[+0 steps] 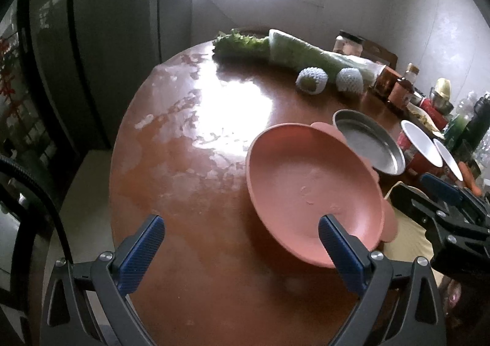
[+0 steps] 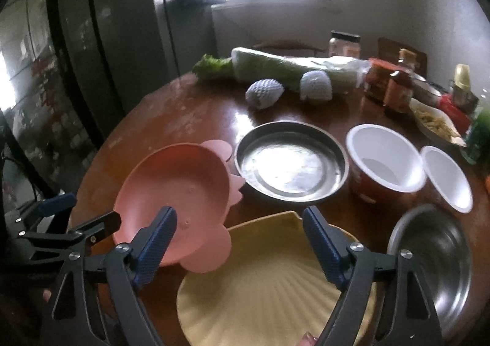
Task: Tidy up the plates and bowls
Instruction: 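Move the left gripper to the pink pig-shaped plate and grasp its rim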
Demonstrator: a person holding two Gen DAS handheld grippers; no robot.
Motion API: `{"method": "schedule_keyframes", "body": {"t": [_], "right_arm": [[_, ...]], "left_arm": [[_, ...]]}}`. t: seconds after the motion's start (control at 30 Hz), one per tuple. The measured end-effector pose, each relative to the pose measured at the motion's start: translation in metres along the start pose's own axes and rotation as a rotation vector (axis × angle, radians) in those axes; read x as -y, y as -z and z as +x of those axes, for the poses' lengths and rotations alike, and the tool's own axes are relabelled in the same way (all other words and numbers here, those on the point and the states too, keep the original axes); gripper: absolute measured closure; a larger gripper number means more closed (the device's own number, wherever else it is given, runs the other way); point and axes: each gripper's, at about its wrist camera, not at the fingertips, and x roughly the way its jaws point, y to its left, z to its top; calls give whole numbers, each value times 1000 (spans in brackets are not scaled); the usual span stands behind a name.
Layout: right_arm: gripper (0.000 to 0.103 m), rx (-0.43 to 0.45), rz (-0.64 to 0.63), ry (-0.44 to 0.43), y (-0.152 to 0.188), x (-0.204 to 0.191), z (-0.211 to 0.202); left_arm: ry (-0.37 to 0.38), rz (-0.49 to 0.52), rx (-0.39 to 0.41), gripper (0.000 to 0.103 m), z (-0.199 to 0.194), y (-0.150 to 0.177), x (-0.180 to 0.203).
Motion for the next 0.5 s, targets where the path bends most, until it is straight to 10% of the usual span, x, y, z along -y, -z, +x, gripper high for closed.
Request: {"method": "schedule_keyframes", "body": {"t": [0.5], "right_arm": [[63, -90, -69, 8, -7, -7, 46]], "left_arm": [[19, 16, -39, 19, 25, -10, 4]]}}
